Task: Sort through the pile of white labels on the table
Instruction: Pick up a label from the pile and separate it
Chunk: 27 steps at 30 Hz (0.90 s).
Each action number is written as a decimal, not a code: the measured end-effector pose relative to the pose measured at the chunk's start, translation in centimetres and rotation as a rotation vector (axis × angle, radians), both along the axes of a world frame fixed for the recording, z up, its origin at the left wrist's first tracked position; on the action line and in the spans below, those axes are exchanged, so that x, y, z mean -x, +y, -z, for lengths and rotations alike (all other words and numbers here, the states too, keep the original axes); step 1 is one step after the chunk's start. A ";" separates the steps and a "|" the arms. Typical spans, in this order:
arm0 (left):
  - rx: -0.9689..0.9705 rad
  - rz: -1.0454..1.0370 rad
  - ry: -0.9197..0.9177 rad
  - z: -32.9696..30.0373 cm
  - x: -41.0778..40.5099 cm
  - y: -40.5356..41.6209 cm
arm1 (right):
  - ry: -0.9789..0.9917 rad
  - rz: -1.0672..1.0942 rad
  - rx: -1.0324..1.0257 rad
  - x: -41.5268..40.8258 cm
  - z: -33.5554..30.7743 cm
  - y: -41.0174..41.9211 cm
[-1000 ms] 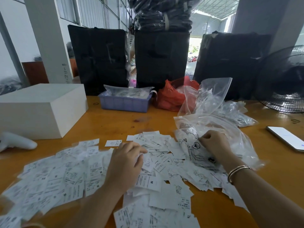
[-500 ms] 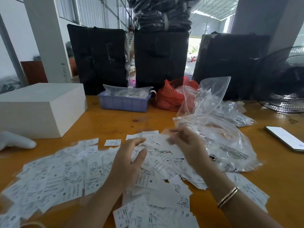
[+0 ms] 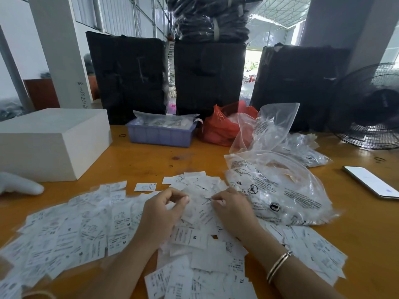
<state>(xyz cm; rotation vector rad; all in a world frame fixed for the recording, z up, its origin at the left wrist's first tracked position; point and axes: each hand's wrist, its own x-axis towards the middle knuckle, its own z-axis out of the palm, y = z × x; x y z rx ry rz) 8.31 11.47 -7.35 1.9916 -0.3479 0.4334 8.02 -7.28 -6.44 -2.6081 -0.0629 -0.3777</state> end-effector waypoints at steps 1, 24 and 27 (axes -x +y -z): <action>0.011 -0.001 -0.002 0.1 -0.1 0.0 | 0.053 0.037 0.119 0.0 0.2 0.0; 0.222 -0.018 0.075 -0.6 0.3 -0.4 | -0.231 -0.067 -0.651 1.0 -0.2 0.5; 0.263 -0.053 0.089 -0.9 0.3 -0.4 | -0.258 -0.141 -0.563 1.8 -0.3 1.0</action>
